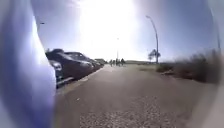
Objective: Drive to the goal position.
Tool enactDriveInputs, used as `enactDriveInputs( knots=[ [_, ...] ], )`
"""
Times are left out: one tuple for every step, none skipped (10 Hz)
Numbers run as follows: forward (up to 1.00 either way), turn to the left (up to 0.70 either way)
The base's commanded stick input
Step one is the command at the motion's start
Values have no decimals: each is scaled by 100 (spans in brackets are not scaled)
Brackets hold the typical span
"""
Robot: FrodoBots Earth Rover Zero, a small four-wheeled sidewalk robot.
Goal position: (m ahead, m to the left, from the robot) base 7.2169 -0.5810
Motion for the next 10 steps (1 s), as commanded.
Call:
enactDriveInputs(
  knots=[
    [100, 0],
    [100, 0],
    [100, 0],
    [100, 0],
    [100, 0],
    [100, 0],
    [100, 0],
    [100, 0],
    [100, 0],
    [100, 0]
  ],
)
